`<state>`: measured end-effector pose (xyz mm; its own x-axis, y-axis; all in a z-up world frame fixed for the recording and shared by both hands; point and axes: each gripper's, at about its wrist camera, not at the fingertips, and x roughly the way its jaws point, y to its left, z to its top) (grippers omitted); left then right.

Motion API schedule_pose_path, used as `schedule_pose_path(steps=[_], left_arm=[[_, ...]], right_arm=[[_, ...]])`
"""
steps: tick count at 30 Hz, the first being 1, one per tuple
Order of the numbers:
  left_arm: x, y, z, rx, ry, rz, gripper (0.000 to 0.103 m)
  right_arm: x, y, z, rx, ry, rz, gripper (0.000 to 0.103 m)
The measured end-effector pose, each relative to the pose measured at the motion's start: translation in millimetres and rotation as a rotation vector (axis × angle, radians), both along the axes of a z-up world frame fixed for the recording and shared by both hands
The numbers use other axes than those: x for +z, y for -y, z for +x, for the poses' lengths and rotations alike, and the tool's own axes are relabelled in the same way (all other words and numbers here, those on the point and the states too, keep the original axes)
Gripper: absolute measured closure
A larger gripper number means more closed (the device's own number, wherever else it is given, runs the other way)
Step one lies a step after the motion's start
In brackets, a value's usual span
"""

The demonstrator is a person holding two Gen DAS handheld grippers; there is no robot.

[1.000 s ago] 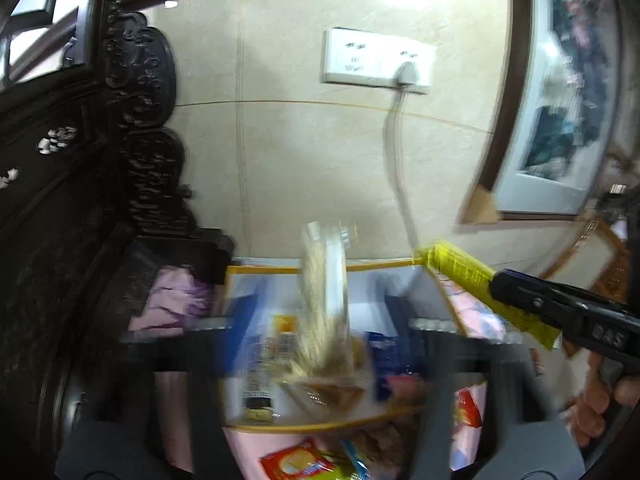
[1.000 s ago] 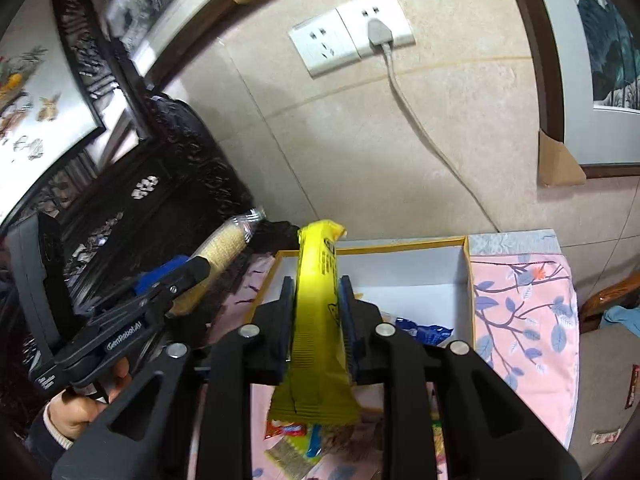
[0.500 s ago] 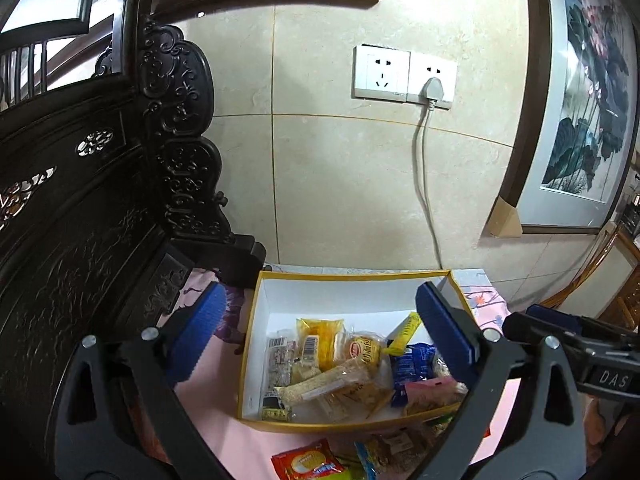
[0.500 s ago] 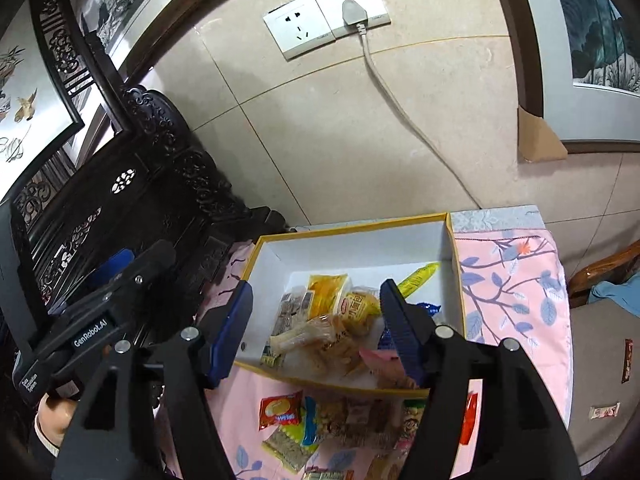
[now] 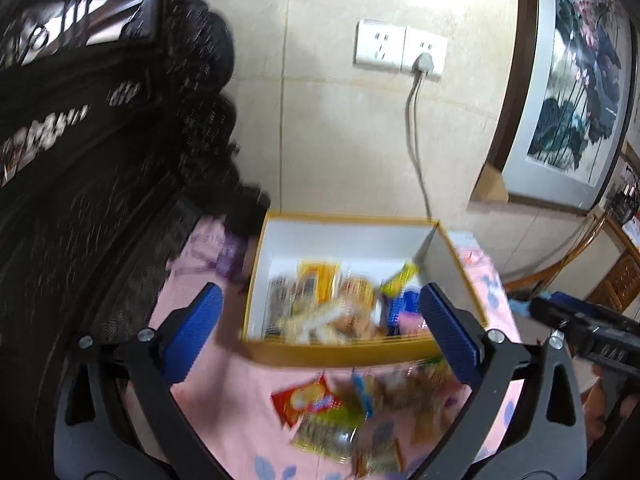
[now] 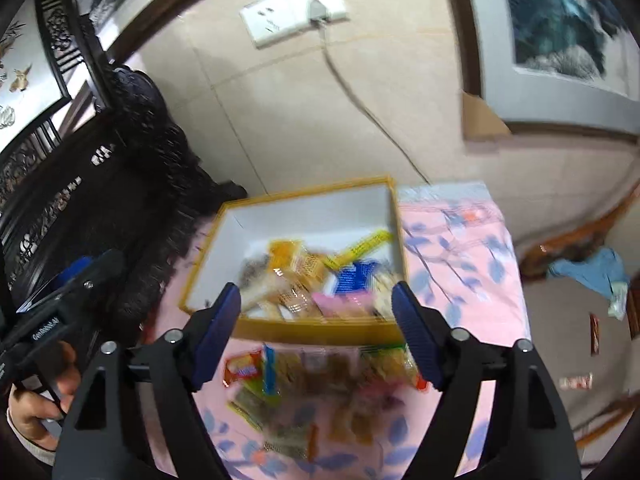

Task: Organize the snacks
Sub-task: 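Return to the pile and grasp the tan bread bag with the right tool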

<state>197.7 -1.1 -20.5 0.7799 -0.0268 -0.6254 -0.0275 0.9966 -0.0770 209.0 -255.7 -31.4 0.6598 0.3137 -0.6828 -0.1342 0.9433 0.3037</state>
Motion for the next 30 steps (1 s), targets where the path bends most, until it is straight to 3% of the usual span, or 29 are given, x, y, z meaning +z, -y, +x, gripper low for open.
schedule_pose_path(steps=[7,11,14,20,26,29,30], left_arm=[[-73.8,-27.5,-51.3,0.076,-0.212,-0.062,0.002],[-102.1,-38.0,-76.8,0.108,-0.295,-0.073,0.002],[-109.2,-42.4,-87.1,0.118,-0.316,-0.074,0.002],[-104.5,-48.1,-96.2,0.126,-0.31,-0.08,0.002],[-101.9,-49.8,-100.9,0.116,-0.311,-0.058,0.002],[-104.7,-49.9,-101.6,0.108,-0.318,-0.062,0.002],[-105.7,-48.8,-101.0,0.1,-0.32,-0.063,0.002]], right_arm=[[-81.2,43.1,-51.1,-0.097,-0.197,-0.048,0.014],[-122.6,44.1,-64.5,-0.118,-0.304,-0.066,0.014],[-139.6,23.7,-61.5,-0.078,-0.323,-0.091,0.014],[-170.8,-33.6,-29.7,0.054,-0.316,-0.233,0.014],[-200.2,-53.2,-4.9,0.053,-0.354,-0.297,0.015],[-212.2,-51.5,-5.9,0.077,-0.384,-0.281,0.035],[-210.9,-51.7,-10.4,0.088,-0.356,-0.306,0.048]])
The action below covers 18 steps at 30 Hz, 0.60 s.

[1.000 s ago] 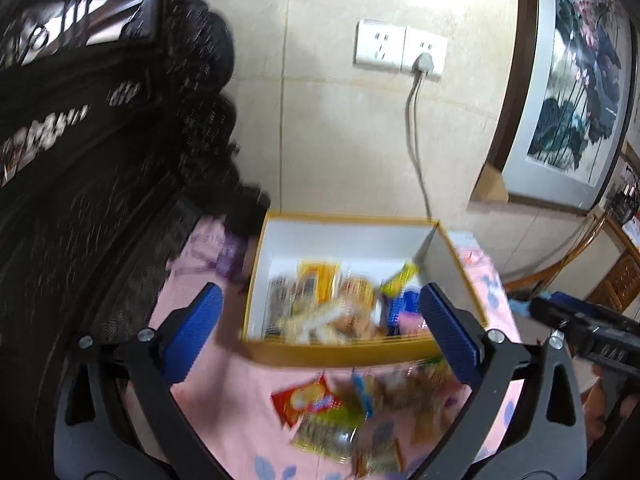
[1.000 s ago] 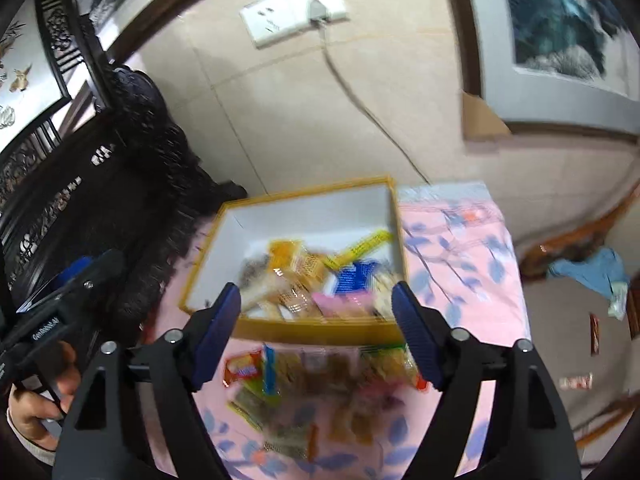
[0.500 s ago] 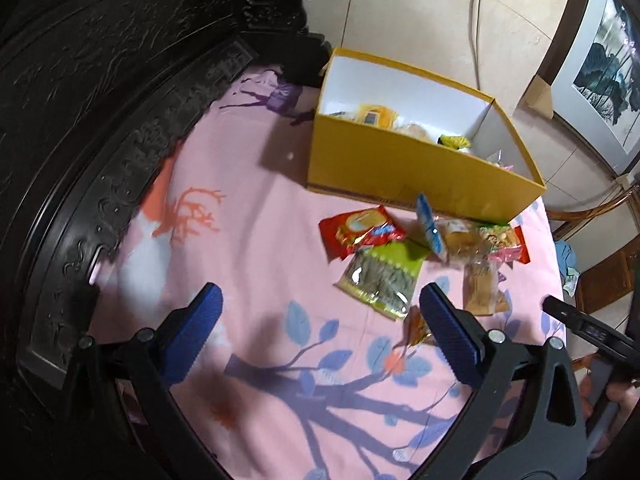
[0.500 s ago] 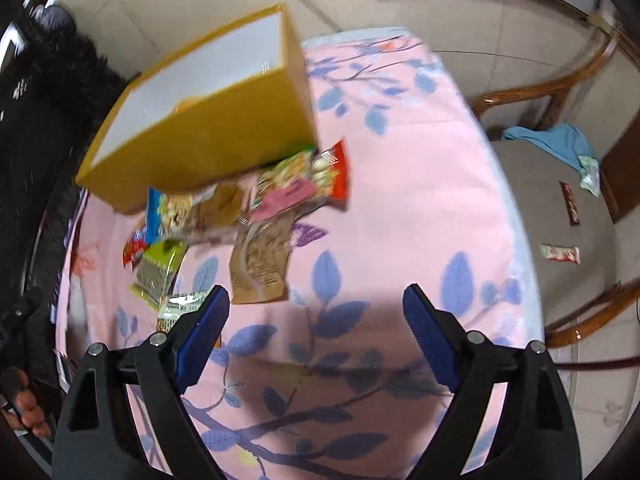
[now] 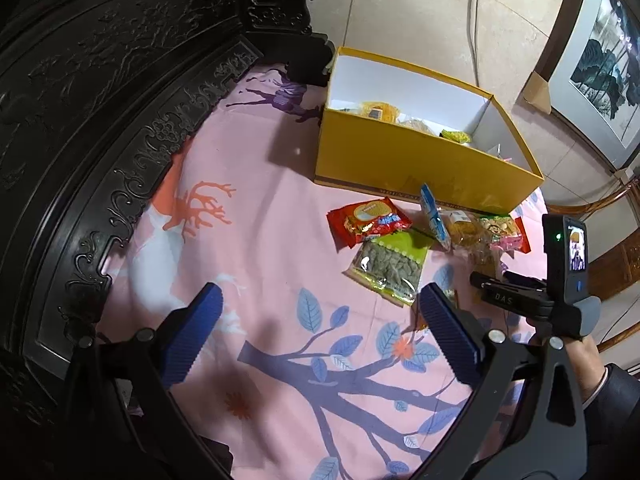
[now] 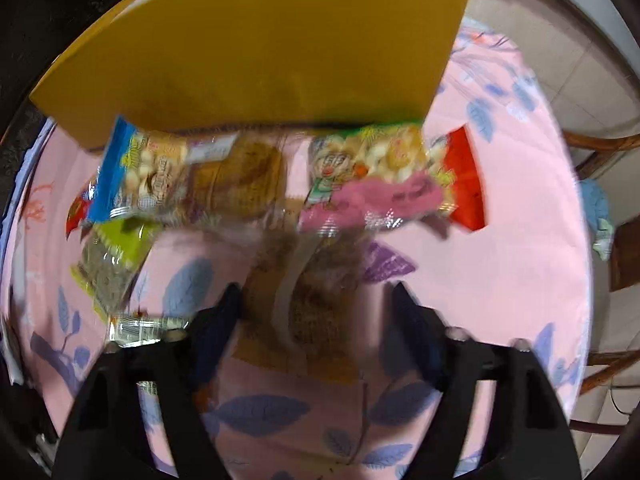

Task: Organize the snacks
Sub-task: 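Return to the pile and grasp the tan bread bag with the right tool, then grasp the small barcode snack packet with the left tool while the right holds the bread bag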

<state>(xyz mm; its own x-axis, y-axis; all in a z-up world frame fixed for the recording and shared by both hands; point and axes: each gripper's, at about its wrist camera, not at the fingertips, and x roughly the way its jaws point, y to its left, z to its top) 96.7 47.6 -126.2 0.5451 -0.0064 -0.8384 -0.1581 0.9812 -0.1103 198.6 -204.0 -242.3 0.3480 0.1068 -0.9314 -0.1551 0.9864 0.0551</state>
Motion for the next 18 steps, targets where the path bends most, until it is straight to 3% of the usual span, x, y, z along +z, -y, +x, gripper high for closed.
schedule_pose_path(steps=[4,9,13,18], left_arm=[[-6.5,21.7,5.0,-0.118,0.002,0.002,0.002],[-28.5,69.3,14.9,-0.319,-0.005,0.061,0.002],[-56.5,110.3,27.6,-0.466,-0.028,0.047,0.002],[-90.7,133.1,42.2,-0.519,-0.085,0.063,0.003]], right_arm=[[2.5,13.6,-15.0,-0.004,-0.024,0.048,0.057],[9.9,42.4,-51.0,-0.065,-0.037,0.148,0.057],[15.2,61.3,-77.0,-0.098,-0.041,0.189,0.057],[23.4,75.9,-88.2,-0.121,-0.032,0.217,0.057]])
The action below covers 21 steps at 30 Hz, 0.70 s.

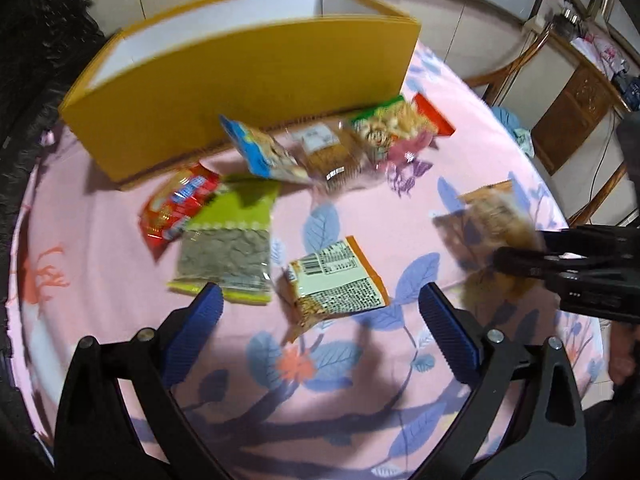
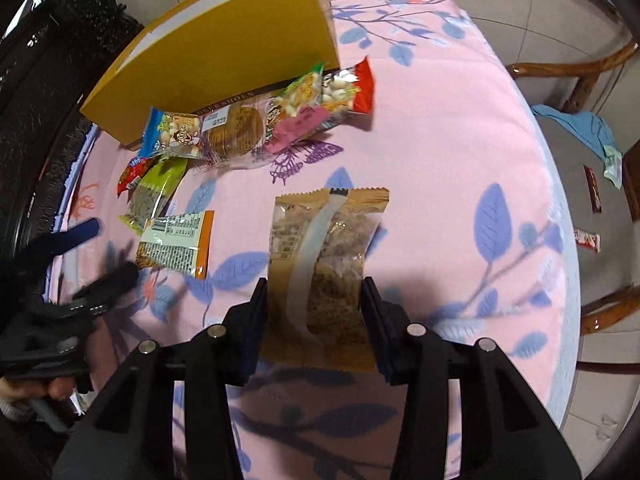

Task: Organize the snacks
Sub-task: 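Grasp the small barcode snack packet with the left tool while the right holds the bread bag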

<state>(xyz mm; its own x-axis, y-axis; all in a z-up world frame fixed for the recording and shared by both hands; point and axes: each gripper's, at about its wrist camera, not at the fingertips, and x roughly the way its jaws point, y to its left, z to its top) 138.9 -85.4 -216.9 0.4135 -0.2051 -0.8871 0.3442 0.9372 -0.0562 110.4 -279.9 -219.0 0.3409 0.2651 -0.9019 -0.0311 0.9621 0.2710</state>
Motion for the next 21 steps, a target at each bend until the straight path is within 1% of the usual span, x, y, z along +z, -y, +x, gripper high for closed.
schedule_pose_path(steps=[3,6,7,10,12,13,15,16,19,21], left_arm=[[-9.8,2.0,8.2,0.02,-0.039,-0.031,0.007],[-12.7,10.7,10.8,0.013,-0.05,-0.044,0.018],[-14.5,15.8,11.8,0.005,-0.058,-0.044,0.023],[-23.1,25.9,15.1,0.008,-0.081,-0.029,0.027],[-27.8,29.6,16.9,0.015,-0.077,-0.003,0.027],[-31.2,31.6,18.2,0.014,-0.085,0.006,0.029],[-39.0,32.9,20.1,0.018,-0.115,0.019,0.04],[-41.9,33.6,20.3,0.02,-0.121,0.02,0.043],[-38.8,37.1,17.0,0.007,-0.082,0.037,0.055],[-34.5,32.3,17.6,0.019,-0.083,0.003,0.059]], right_arm=[[6.4,0.4,-8.1,-0.01,0.012,0.01,0.056],[3.8,3.2,-6.8,-0.021,0.006,0.022,0.056],[2.4,4.6,-6.7,-0.024,0.001,0.027,0.056],[-0.2,8.4,-6.9,-0.033,-0.008,0.035,0.056],[-1.2,10.1,-7.5,-0.039,-0.01,0.04,0.056],[-1.7,11.1,-7.7,-0.041,-0.011,0.043,0.056],[-2.6,12.5,-7.9,-0.044,-0.013,0.046,0.056],[-3.3,13.0,-7.8,-0.045,-0.015,0.046,0.056],[-3.8,12.9,-7.7,-0.047,-0.013,0.047,0.056],[-3.3,12.5,-7.5,-0.046,-0.011,0.05,0.056]])
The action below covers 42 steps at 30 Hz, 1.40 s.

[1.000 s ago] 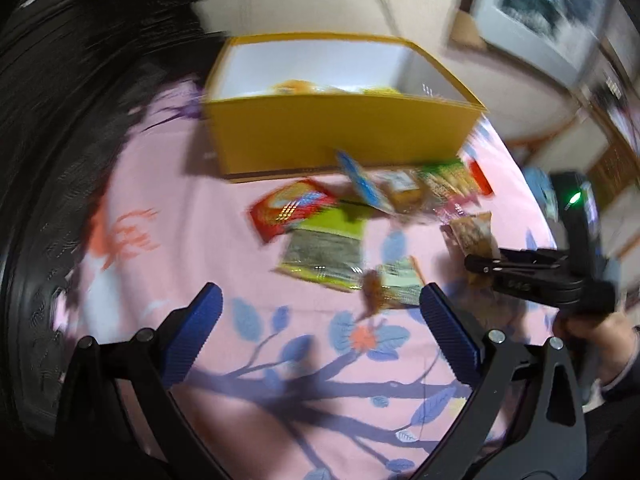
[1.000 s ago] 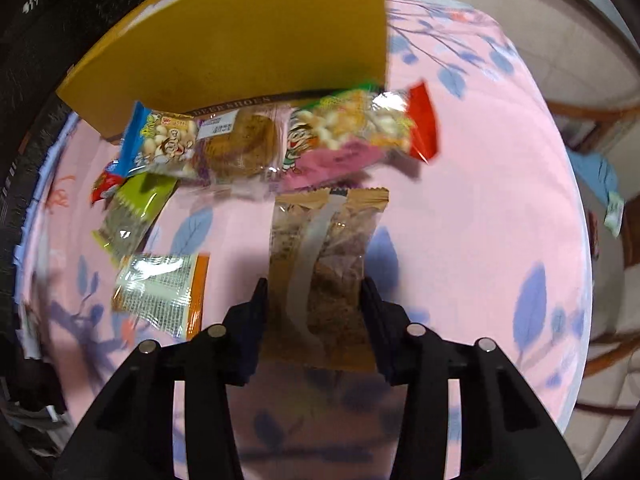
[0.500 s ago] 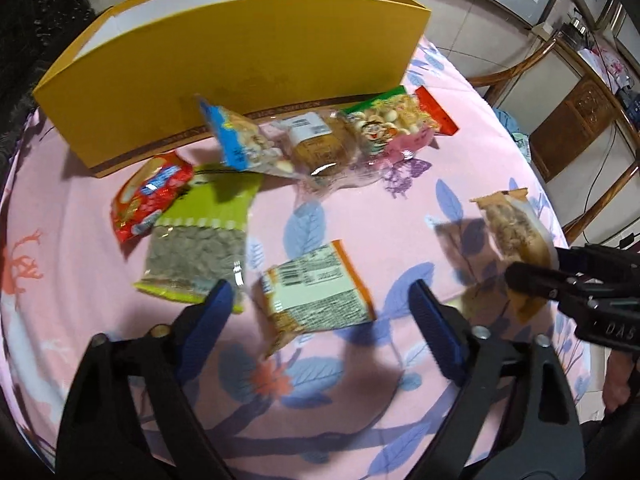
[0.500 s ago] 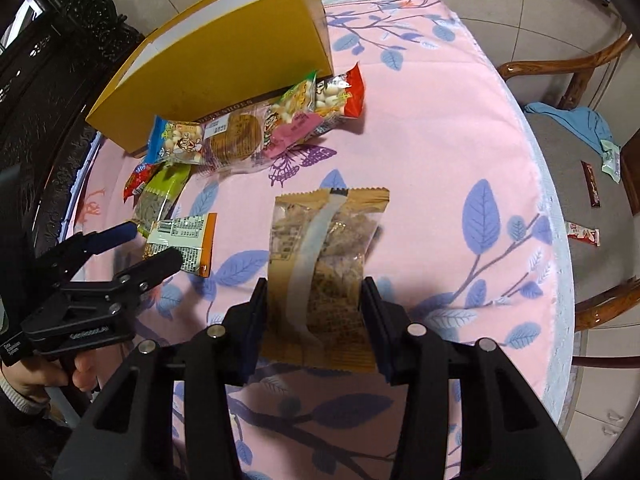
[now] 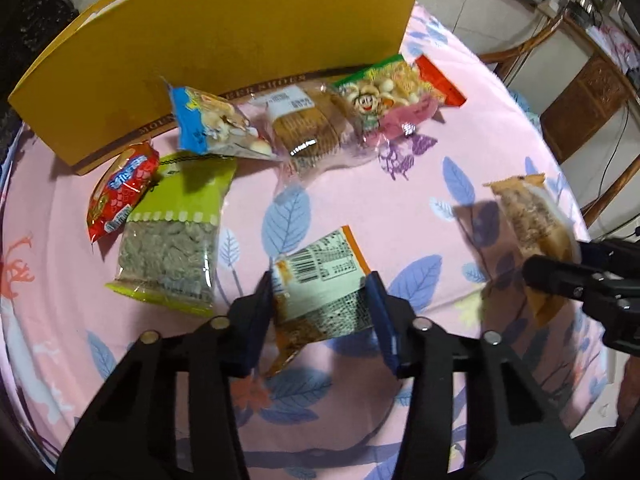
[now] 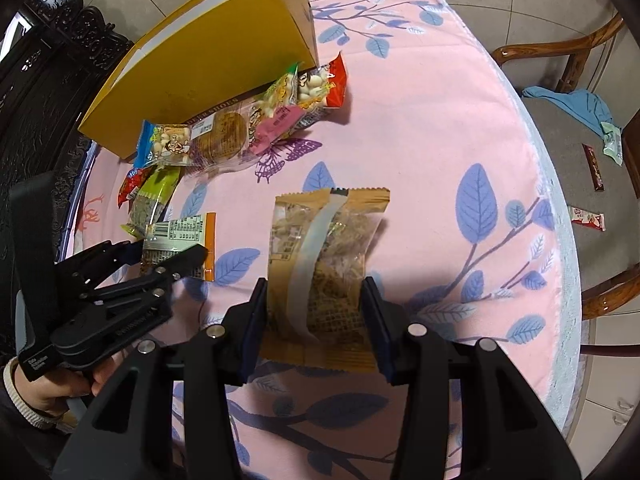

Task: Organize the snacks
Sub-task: 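Grasp the small barcode snack packet with the left tool while the right holds the bread bag, then carry both snacks over the yellow box and open both tools to drop them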

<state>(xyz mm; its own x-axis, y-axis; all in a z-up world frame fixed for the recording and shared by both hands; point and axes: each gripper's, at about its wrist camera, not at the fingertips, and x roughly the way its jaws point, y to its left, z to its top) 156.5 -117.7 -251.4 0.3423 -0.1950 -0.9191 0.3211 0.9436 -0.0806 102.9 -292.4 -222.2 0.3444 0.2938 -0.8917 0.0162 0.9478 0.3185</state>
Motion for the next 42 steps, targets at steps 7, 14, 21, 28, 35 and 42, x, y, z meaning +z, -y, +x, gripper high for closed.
schedule_pose_path(steps=[7,14,21,28,35,42], left_arm=[[20.7,-17.2,-9.7,0.028,0.032,-0.082,0.067],[50.3,-38.7,-19.1,0.061,0.083,-0.153,0.067],[97.8,-61.8,-25.1,0.111,0.177,-0.196,0.067],[150.8,-82.2,-11.8,0.156,0.297,-0.236,0.067],[200.6,-95.0,19.2,0.179,0.418,-0.257,0.067],[238.6,-102.7,66.2,0.197,0.52,-0.27,0.067]], right_arm=[[5.0,-6.0,1.3,0.02,0.022,-0.005,0.056],[11.4,-5.1,2.0,0.008,0.036,0.003,0.056],[32.2,-13.4,5.4,0.029,0.082,0.009,0.056],[72.9,-25.1,23.9,0.061,0.173,0.028,0.056],[127.1,-43.4,59.6,0.097,0.302,0.051,0.056],[173.0,-65.4,118.7,0.14,0.427,0.04,0.056]])
